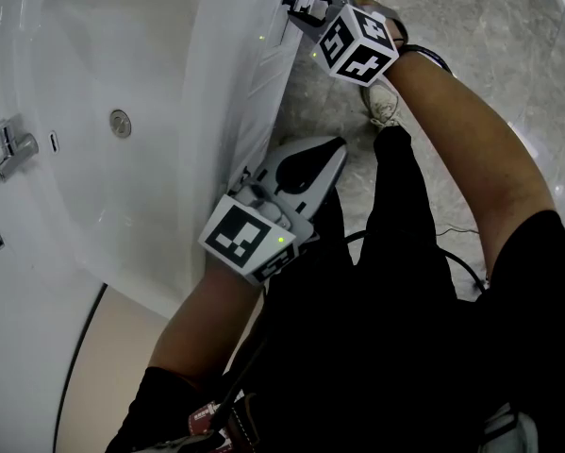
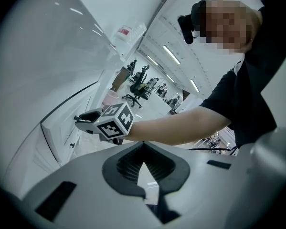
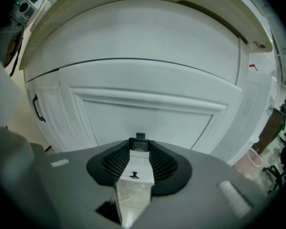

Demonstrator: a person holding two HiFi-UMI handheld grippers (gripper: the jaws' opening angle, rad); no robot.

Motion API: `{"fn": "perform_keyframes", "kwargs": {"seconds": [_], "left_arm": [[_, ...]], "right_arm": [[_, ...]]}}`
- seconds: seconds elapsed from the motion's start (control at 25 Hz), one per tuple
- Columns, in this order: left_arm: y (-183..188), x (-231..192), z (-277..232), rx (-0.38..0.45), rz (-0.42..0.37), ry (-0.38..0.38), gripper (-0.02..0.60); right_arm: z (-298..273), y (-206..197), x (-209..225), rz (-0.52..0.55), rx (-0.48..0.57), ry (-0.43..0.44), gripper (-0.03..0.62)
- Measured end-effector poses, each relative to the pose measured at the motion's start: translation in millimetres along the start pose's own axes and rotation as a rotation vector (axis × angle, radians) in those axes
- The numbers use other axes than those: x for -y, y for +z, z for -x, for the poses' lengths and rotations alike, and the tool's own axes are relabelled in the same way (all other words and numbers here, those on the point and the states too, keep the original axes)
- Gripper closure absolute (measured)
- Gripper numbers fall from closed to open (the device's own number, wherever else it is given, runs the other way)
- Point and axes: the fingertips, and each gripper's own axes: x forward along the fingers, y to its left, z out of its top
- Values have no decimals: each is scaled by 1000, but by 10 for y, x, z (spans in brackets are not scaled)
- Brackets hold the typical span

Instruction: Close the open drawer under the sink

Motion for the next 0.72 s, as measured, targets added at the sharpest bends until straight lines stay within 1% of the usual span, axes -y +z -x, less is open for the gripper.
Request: {"fn": "perform_keyframes", "kwargs": {"seconds": [0.12,0.44,0.64,0.72], "left_arm": [[-25,-6,1,-2,12,7,581],[-48,-12,27,8,9,5,581],[-45,-11,34,5,12,-1,581],[-23,-26,29,15,12,3,581]], "right_arm": [[-16,19,5,-10,4,-5,470],[-53,38,-8,-4,4,-7,471],[-82,69,-4,-16,11,-11,470],[-80,70,6,-24,15,-14,471]]}}
